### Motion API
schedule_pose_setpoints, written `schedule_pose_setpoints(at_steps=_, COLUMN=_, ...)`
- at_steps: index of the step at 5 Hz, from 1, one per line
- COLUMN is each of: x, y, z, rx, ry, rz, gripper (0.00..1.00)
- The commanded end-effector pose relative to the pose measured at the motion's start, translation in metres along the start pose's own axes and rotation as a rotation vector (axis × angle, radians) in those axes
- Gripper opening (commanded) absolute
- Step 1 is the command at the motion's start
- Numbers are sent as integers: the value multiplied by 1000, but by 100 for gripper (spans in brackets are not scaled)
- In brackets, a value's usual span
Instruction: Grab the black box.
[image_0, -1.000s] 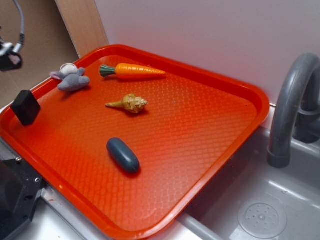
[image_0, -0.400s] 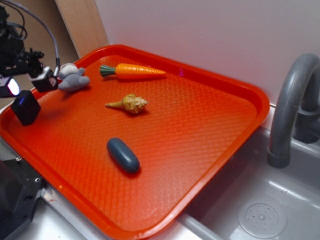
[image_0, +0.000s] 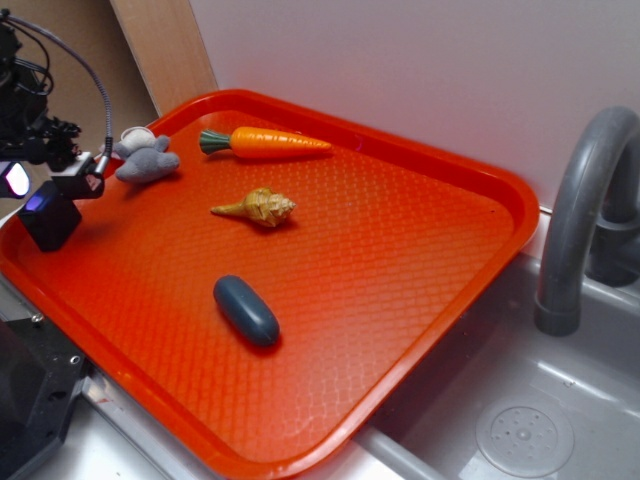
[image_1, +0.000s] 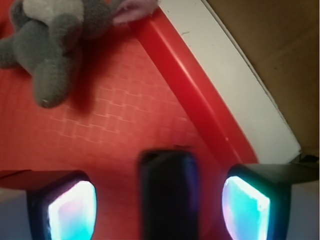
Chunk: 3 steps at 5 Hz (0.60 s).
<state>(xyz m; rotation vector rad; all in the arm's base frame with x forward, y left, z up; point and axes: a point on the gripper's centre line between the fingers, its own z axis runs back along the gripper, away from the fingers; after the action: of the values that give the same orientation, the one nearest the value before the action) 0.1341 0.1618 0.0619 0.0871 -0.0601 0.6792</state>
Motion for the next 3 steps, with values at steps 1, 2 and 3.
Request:
schedule_pose_setpoints(at_steps=1, x=1, y=4, z=-10, rx=-16, ry=-11, rz=-6, gripper=100)
schedule_pose_setpoints(at_steps=2, x=3, y=-6, z=-28, rx=-23, ry=23, rz=-30, gripper=100)
schedule_pose_setpoints(at_steps=3, x=5, y=-13, z=-40, rx=-24, ry=32, rz=4, gripper=0)
